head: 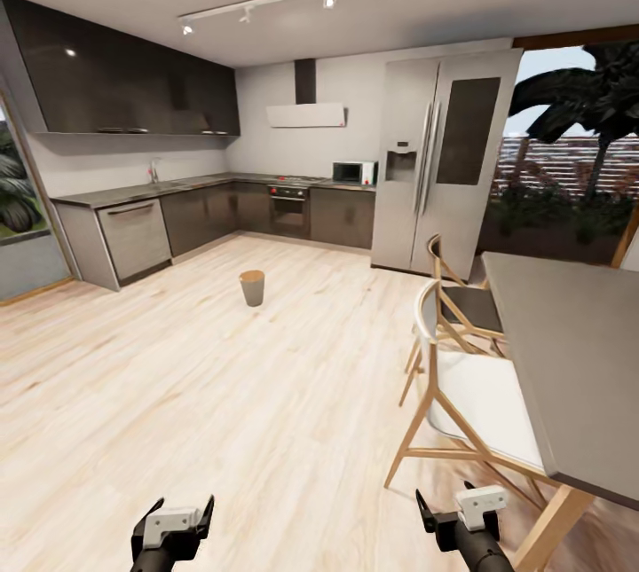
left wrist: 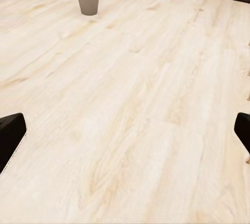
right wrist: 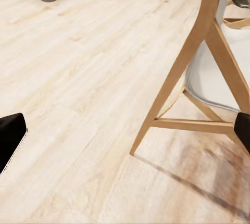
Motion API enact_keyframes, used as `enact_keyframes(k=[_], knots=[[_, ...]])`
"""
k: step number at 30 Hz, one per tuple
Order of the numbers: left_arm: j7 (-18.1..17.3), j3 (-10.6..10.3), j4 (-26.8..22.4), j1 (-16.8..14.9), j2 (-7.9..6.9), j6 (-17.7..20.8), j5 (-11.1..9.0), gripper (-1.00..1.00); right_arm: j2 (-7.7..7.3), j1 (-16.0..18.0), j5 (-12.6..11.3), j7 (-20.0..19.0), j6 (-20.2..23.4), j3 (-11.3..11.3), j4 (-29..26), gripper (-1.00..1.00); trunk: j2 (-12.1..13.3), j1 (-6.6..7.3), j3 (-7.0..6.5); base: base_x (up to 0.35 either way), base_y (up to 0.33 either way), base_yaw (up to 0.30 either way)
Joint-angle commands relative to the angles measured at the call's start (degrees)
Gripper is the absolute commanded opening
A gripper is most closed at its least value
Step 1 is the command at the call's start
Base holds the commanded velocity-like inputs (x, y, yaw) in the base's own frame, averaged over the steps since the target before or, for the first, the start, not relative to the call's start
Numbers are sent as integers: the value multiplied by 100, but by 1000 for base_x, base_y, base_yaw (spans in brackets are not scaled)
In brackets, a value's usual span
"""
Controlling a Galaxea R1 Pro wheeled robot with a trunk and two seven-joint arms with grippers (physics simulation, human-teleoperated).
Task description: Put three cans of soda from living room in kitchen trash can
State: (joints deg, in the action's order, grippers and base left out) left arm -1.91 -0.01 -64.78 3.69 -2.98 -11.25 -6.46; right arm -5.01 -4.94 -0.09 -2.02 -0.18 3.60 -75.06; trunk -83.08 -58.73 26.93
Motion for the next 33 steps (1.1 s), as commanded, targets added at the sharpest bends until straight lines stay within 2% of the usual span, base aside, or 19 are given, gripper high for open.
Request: enact_keyframes(k=[1, 12, 33], knots=[[0, 2, 0, 0, 0, 0, 3, 100, 0, 0, 0, 0, 0, 0, 0, 100, 0, 0, 0, 131, 263, 0], [-2, 17, 0, -6, -1, 7, 5, 100, 0, 1, 0, 0, 0, 0, 0, 100, 0, 0, 0, 166, 256, 0], [10, 19, 7, -9, -1, 10, 13, 100, 0, 5, -7, -5, 0, 0, 64, 100, 0, 0, 0, 256, 231, 0]])
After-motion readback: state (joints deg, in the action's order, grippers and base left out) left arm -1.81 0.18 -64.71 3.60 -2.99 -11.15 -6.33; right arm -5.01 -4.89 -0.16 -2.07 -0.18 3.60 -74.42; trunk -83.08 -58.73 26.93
